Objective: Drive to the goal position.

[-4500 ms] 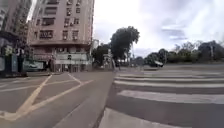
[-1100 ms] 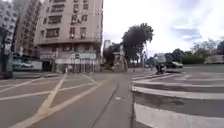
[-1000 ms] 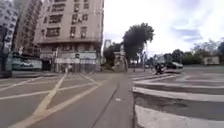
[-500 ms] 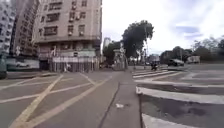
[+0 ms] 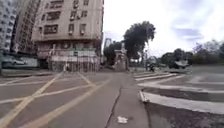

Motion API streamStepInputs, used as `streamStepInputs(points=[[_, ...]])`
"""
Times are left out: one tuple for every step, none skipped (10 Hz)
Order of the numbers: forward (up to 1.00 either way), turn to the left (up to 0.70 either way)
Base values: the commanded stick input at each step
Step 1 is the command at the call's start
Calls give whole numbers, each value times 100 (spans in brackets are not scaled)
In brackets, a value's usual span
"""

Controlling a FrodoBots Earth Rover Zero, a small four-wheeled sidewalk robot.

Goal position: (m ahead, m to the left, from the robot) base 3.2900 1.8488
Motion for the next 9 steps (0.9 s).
streamStepInputs(points=[[70, 0], [70, 0], [70, 0], [70, 0], [70, 0], [70, 0], [70, 0], [70, 0], [70, 0]])
